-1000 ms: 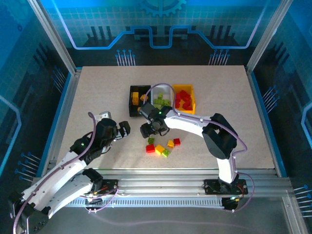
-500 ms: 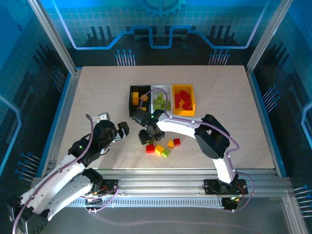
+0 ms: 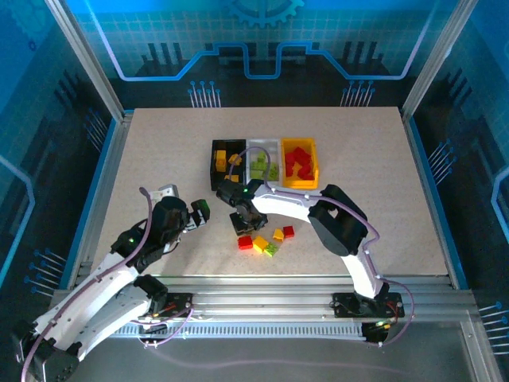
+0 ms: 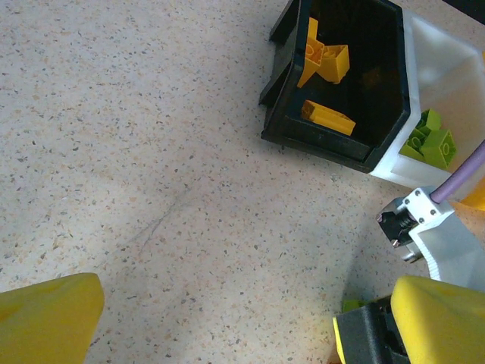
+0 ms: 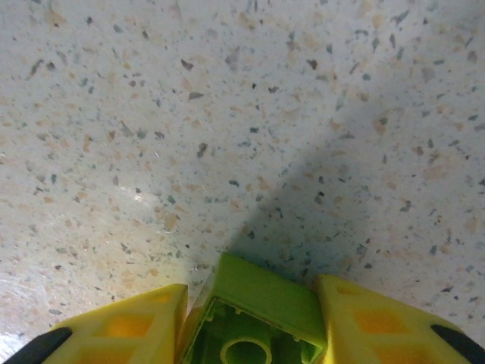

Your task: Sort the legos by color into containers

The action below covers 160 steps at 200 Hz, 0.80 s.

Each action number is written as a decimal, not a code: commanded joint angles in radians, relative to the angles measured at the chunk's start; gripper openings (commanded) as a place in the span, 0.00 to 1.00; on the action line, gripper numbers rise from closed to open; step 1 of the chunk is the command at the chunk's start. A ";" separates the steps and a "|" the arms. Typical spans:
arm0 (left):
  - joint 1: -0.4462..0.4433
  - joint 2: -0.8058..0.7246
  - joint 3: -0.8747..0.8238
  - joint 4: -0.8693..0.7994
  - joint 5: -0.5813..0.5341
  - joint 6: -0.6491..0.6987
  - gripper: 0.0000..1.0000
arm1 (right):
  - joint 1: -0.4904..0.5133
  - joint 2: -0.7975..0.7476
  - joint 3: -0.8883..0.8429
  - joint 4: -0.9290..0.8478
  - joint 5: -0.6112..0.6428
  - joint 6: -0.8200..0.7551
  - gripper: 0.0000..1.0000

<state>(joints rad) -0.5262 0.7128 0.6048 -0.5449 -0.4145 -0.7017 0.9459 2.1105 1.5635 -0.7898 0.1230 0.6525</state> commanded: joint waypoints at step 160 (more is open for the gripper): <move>0.010 0.129 -0.016 0.098 0.174 0.021 0.99 | -0.329 0.145 0.539 -0.113 0.203 -0.132 0.39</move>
<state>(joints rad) -0.5255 0.8204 0.5991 -0.4805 -0.2993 -0.7006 0.6331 2.1654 1.9911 -0.7990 0.2817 0.5461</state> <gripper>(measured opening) 0.990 0.381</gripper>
